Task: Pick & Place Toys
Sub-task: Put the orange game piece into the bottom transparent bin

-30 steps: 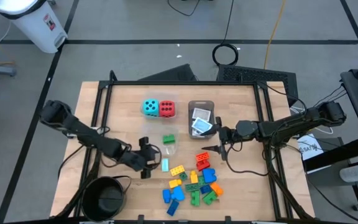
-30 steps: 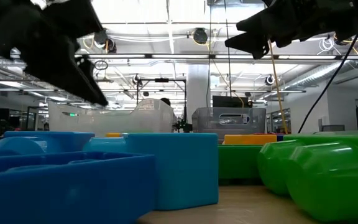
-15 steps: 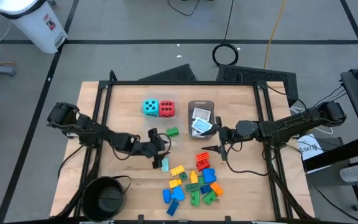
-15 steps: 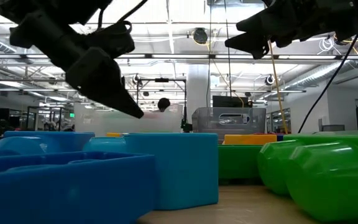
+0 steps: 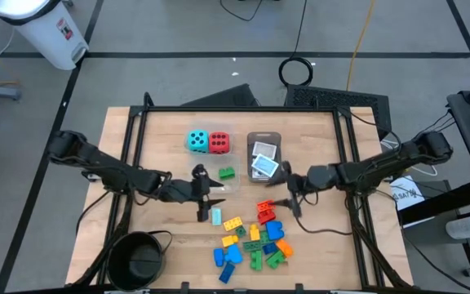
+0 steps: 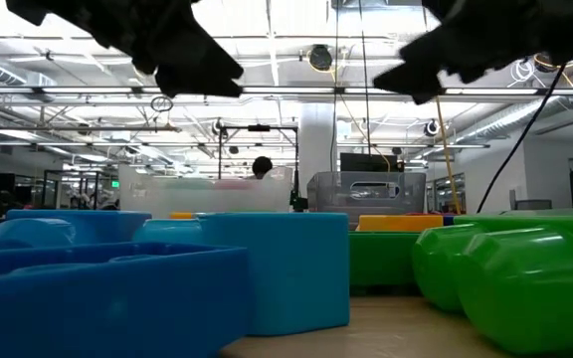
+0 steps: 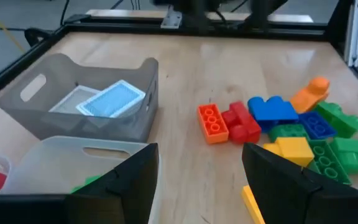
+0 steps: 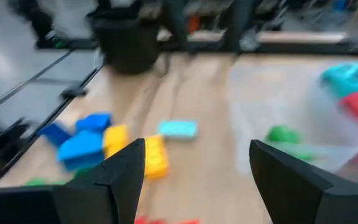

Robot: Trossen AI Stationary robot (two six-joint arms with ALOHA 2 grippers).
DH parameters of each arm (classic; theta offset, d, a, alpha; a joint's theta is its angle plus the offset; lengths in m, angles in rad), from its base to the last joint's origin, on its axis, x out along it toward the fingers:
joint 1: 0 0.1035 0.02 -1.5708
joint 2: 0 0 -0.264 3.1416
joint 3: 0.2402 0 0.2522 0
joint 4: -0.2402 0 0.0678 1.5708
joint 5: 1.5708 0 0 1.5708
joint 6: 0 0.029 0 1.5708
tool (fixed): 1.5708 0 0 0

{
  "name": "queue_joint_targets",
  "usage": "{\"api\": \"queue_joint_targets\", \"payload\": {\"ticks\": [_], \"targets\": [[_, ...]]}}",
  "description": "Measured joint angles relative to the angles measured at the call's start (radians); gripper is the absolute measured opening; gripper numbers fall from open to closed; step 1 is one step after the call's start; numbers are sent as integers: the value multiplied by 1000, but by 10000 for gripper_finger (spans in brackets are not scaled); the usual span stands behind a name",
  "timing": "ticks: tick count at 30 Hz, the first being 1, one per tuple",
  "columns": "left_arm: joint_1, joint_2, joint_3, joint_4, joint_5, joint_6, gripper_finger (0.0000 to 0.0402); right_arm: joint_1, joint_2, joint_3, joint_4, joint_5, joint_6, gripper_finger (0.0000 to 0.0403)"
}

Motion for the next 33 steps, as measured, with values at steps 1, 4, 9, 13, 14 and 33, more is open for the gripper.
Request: {"api": "queue_joint_targets", "payload": {"ticks": [1,4,9,13,14,33], "targets": [[0,-3,0,0,0,0,237,32,0,0,-21,0,8,254],[2,-4,0,-3,-2,2,237,142,0,0,-82,23,6,254],[14,-3,0,4,-11,-14,237,251,26,0,-183,224,12,254],[20,-3,0,31,-11,-58,237,236,104,1,-162,265,62,254],[22,-3,0,32,-11,-59,237,229,127,1,-161,266,65,254],[29,-3,-1,50,-10,-71,237,114,370,0,-159,322,7,254]]}}
